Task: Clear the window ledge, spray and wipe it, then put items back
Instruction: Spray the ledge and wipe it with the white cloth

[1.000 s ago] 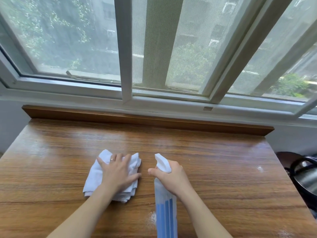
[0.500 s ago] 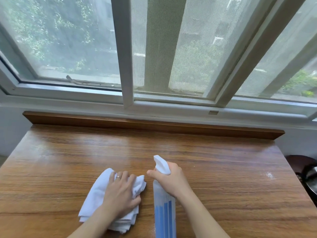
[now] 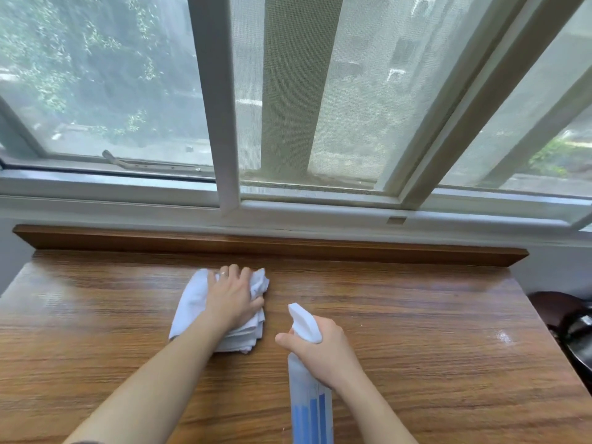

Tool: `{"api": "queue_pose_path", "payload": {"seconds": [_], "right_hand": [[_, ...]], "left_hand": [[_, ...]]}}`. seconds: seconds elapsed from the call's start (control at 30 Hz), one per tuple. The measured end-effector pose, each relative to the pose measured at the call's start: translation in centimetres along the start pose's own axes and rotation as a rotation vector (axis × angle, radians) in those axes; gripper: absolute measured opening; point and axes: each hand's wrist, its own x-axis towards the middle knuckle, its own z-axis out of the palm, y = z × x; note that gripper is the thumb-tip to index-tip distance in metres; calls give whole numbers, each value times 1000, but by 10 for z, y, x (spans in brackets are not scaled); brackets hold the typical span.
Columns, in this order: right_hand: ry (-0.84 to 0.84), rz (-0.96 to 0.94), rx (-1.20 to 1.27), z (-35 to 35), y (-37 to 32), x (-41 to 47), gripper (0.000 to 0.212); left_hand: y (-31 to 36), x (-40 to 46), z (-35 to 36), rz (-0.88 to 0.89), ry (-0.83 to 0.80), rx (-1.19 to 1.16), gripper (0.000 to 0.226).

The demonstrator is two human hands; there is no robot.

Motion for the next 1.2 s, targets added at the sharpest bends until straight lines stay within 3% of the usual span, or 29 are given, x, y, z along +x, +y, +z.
{"api": "queue_pose_path", "payload": {"seconds": [0.37, 0.63, 0.73, 0.97, 1.2], "right_hand": [[53, 32, -5, -13, 11, -10, 40], [43, 57, 28, -15, 11, -8, 33], [41, 69, 22, -13, 12, -4, 29], [92, 87, 46, -8, 12, 4, 56], [130, 125, 24, -7, 14, 5, 53]], "left_hand": [[0, 31, -8, -102, -38, -25, 53], [7, -43, 10, 68, 81, -19, 46], [10, -78, 16, 59, 128, -28, 45], [15, -107, 22, 4, 232, -79, 43], [14, -105, 21, 12, 240, -115, 41]]}}
